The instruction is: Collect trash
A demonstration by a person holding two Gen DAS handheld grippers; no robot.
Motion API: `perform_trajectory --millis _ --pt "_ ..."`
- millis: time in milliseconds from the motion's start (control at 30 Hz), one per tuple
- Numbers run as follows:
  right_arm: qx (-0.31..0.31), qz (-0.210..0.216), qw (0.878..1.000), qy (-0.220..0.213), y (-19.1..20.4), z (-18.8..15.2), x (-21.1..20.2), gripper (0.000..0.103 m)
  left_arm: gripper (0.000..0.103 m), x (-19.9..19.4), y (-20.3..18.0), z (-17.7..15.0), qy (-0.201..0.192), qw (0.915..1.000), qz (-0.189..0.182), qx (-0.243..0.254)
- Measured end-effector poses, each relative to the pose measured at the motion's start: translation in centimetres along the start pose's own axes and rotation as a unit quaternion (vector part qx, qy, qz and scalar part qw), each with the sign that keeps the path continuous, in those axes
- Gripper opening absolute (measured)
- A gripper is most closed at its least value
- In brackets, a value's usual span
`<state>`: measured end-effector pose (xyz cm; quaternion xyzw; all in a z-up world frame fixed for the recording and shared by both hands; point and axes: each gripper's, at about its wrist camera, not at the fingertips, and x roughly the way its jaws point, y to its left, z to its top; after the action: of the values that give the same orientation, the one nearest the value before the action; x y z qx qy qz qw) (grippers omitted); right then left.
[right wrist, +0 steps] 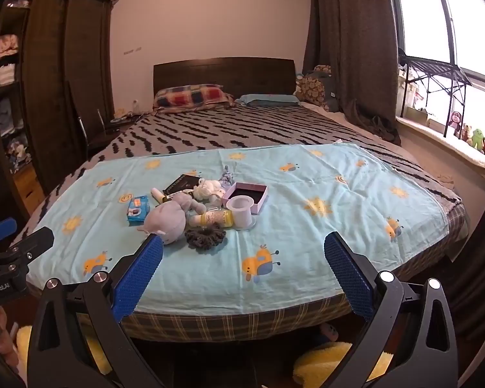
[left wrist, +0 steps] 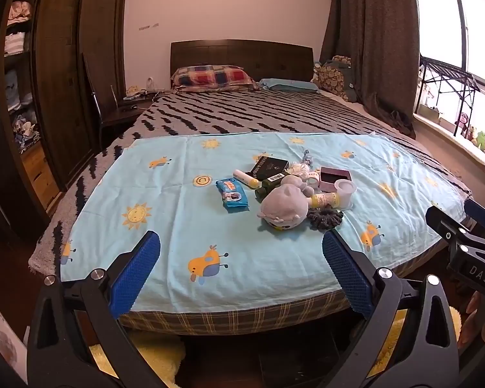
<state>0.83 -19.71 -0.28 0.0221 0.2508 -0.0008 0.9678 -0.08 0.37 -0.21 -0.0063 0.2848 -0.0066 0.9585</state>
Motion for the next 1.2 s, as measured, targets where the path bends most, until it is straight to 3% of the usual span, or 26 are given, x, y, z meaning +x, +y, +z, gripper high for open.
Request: perform_trajectory --millis 1200 --pt "0.006 0.013 1.000 -0.014 0.10 0.06 -0.48 0.100 0.095 -0.88 -0.16 0.34 -0.006 1.0000 -0.006 0.002"
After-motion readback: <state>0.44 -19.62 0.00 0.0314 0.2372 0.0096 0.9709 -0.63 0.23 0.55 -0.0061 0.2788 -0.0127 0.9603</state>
